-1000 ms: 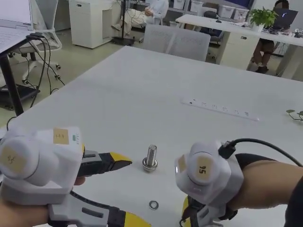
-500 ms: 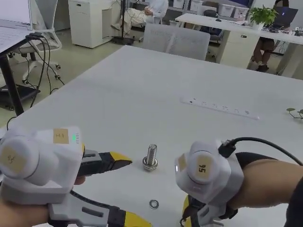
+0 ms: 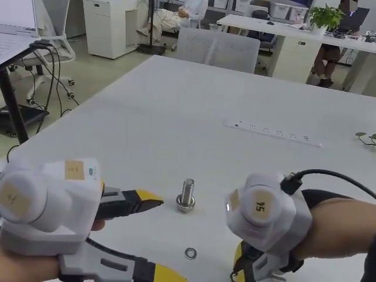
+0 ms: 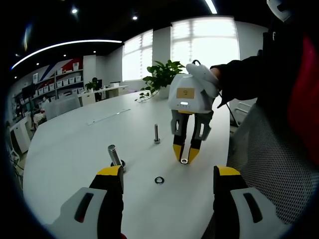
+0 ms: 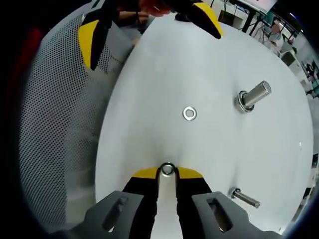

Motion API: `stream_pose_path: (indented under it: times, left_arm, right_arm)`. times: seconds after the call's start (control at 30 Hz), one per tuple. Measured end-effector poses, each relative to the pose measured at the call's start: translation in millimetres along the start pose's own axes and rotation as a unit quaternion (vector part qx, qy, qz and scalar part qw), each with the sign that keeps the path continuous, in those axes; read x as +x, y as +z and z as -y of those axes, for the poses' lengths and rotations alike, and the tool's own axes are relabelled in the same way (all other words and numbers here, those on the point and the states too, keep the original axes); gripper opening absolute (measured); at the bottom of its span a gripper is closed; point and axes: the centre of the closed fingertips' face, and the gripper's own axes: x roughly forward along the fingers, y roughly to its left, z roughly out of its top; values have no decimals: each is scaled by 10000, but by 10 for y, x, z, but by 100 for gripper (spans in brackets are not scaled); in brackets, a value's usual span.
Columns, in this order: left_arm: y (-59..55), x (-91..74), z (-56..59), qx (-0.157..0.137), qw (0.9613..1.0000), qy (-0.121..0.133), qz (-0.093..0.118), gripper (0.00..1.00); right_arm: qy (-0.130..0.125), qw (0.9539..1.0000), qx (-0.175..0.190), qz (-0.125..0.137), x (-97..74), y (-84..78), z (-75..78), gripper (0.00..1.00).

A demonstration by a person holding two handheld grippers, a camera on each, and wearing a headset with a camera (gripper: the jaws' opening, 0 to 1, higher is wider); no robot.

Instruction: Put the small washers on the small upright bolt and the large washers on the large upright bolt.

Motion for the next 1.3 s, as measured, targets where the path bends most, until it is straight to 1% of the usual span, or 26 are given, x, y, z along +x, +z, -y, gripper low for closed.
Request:
stream_pose_path:
  times: [0.37, 0.63, 0.77, 1.03, 1.3]
  left_arm:
    - [-3, 10, 17, 2, 10000, -36, -21, 73]
    - [4, 15, 24, -1, 10000, -61, -15, 73]
    - [10, 20, 27, -1, 10000, -75, -10, 73]
    - [23, 29, 29, 3, 10000, -88, 9, 73]
    - [23, 33, 28, 2, 10000, -85, 11, 73]
  right_arm:
    - [-75, 9998, 187, -63, -120, -185, 41, 14]
    - [-135, 9994, 302, -79, -278, -295, 66, 14]
    - [-198, 9989, 417, -66, -389, -365, 117, 14]
    - [-405, 9973, 609, -75, -638, -522, 263, 14]
    - [-501, 9959, 751, -37, -789, -577, 352, 14]
